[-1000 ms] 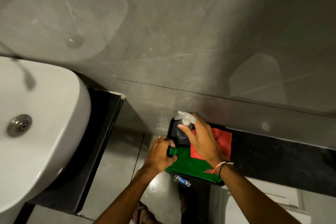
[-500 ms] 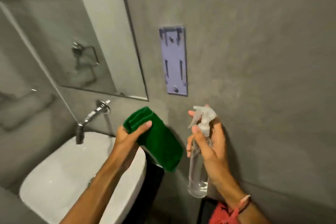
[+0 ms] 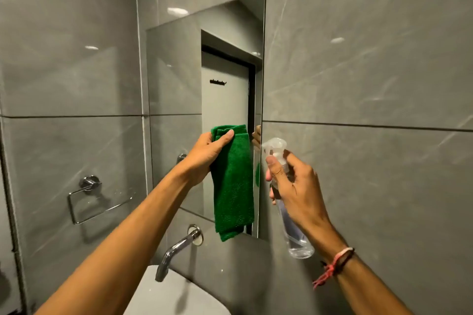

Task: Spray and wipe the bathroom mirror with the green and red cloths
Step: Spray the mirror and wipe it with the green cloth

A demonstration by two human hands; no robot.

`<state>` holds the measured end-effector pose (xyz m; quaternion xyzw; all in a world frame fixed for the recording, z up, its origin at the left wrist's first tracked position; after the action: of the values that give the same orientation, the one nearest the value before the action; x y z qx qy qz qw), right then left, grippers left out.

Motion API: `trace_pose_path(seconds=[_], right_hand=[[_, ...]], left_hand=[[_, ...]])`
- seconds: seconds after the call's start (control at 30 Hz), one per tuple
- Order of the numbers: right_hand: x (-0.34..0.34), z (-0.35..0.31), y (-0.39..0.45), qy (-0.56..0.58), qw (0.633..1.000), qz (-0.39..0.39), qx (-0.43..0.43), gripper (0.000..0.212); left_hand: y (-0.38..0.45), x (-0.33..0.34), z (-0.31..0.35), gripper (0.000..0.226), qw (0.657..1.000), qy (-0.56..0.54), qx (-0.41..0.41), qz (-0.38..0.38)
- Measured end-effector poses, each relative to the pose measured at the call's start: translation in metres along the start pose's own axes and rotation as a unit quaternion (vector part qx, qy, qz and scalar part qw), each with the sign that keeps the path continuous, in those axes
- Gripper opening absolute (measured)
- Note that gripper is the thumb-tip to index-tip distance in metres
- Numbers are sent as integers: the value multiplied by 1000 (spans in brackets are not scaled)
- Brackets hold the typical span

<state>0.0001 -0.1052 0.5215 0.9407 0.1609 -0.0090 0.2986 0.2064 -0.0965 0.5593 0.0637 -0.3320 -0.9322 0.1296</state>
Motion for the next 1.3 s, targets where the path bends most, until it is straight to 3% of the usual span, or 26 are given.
trace_pose_path(seconds=[0.2, 0.37, 0.5, 0.67, 0.87, 1.0, 1.13, 1.3], right_hand=[[1, 1, -3, -41, 999, -9, -19, 18], [-2, 15, -25, -44, 998, -37, 5, 36], [-4, 41, -55, -51, 997, -57, 23, 21], [-10, 82, -88, -28, 994, -58, 90, 15], [-31, 140, -133, -41, 985, -29, 162, 26], [-51, 197, -174, -78, 968, -21, 237, 5], [-66, 260, -215, -142, 940, 2, 310, 5], [-87, 339, -259, -243, 878, 8, 412, 22]], left_hand=[[8, -3, 30, 18, 999, -17, 27, 8], [5, -3, 28, 16, 999, -24, 26, 27], [-3, 1, 14, 15, 998, -36, 17, 45], [-16, 14, -3, 15, 999, -26, -1, 42], [-49, 36, -39, 23, 998, -46, -26, 15], [-87, 55, -79, 30, 998, -33, -53, 4], [-128, 69, -119, 34, 995, -31, -91, -20], [-166, 79, -157, 30, 988, -30, -148, -22]])
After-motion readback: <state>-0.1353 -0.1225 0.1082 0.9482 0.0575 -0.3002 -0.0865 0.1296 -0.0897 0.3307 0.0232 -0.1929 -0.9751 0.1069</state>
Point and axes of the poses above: each hand's wrist, its own y-axis towards the middle knuckle, its own x-axis out of the palm, z = x × y, the point moved 5 cm from there along y, towards the middle knuckle, and after that the axes turned 13 degrees about x, right-handed, at the moved point
